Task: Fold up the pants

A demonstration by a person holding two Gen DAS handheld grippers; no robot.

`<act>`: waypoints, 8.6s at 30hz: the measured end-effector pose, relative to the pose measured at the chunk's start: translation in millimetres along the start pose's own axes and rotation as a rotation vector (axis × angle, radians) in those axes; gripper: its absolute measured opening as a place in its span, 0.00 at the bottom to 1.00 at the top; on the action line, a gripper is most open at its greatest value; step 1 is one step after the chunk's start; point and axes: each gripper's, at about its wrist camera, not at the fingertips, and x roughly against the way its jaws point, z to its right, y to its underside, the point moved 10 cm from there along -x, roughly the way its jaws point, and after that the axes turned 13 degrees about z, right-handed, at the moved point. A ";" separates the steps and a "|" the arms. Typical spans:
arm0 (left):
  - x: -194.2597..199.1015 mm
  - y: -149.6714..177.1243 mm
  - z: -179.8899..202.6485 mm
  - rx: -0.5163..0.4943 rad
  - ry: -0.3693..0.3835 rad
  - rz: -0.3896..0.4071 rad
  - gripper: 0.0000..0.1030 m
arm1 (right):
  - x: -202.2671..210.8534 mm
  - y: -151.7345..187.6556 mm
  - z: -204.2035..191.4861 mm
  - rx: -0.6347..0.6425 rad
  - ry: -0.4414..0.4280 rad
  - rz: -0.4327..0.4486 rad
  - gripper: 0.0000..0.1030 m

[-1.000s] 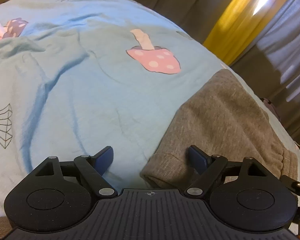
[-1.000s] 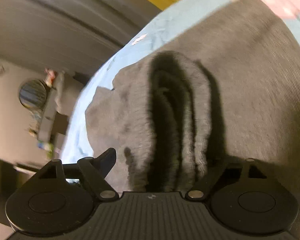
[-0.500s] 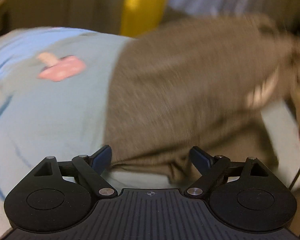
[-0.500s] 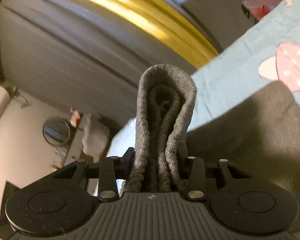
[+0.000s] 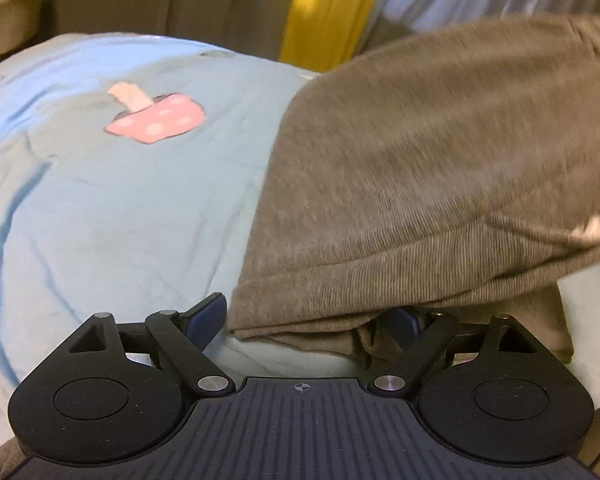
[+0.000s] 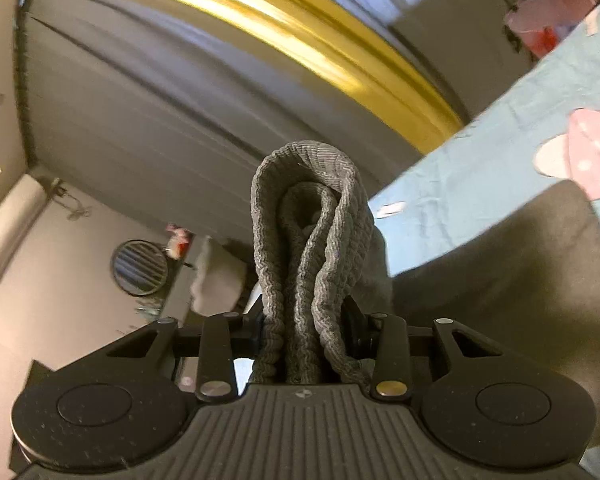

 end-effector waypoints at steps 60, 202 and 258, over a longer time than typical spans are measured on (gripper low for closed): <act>5.6 -21.1 -34.2 0.129 0.016 0.021 0.40 | 25.7 15.2 144.8 0.162 0.377 0.002 0.43; -13.5 24.5 45.4 -0.258 -0.059 0.045 0.99 | -17.0 131.4 137.9 0.763 0.694 0.008 0.96; -11.6 23.6 44.7 -0.238 -0.050 0.047 0.99 | -13.6 129.7 139.3 0.745 0.714 0.020 0.96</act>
